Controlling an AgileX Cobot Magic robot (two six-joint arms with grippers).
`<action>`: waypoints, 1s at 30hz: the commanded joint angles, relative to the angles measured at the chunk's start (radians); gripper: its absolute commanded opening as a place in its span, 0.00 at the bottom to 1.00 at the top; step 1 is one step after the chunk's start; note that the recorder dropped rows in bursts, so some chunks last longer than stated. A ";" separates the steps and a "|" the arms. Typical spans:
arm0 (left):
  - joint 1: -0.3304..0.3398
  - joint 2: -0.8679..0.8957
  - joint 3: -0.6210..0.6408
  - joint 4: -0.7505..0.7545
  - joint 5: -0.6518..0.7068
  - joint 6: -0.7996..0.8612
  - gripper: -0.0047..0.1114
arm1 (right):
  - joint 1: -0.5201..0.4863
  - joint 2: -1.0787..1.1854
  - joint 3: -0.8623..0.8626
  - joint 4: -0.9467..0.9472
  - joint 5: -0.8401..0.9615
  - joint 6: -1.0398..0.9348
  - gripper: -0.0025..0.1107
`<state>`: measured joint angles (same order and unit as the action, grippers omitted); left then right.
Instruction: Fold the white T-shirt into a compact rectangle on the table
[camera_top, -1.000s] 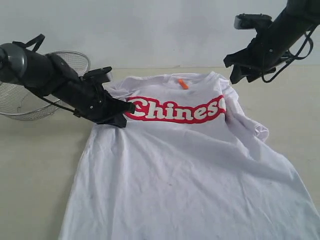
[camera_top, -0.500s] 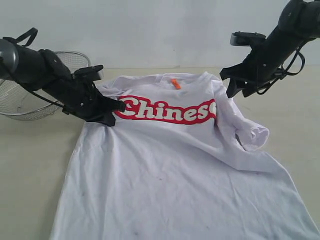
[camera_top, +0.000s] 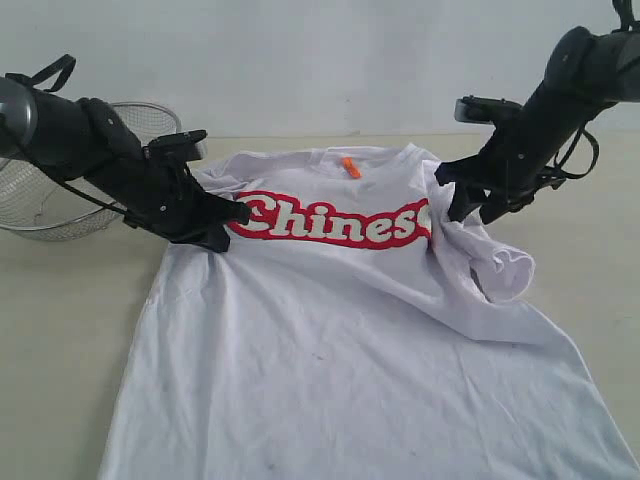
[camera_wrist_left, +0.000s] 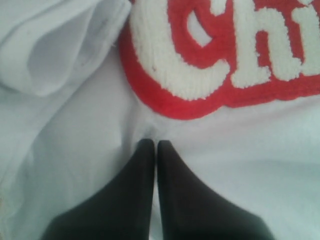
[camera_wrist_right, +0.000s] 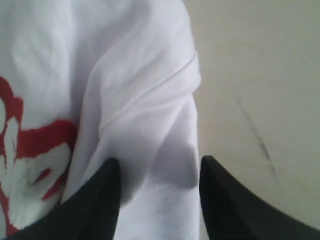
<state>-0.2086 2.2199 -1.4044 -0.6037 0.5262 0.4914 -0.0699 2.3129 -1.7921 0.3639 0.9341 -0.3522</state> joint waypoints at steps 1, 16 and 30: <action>0.018 0.038 0.025 0.092 0.018 -0.005 0.08 | 0.009 0.020 -0.006 0.001 0.016 0.006 0.29; 0.018 0.038 0.025 0.092 0.018 -0.005 0.08 | 0.021 0.037 -0.006 -0.318 -0.027 0.163 0.02; 0.018 0.038 0.025 0.092 0.024 -0.005 0.08 | 0.021 -0.016 -0.148 -0.511 0.000 0.296 0.02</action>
<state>-0.2086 2.2158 -1.4044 -0.5979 0.5262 0.4914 -0.0403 2.3333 -1.8934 -0.1275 0.9020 -0.0641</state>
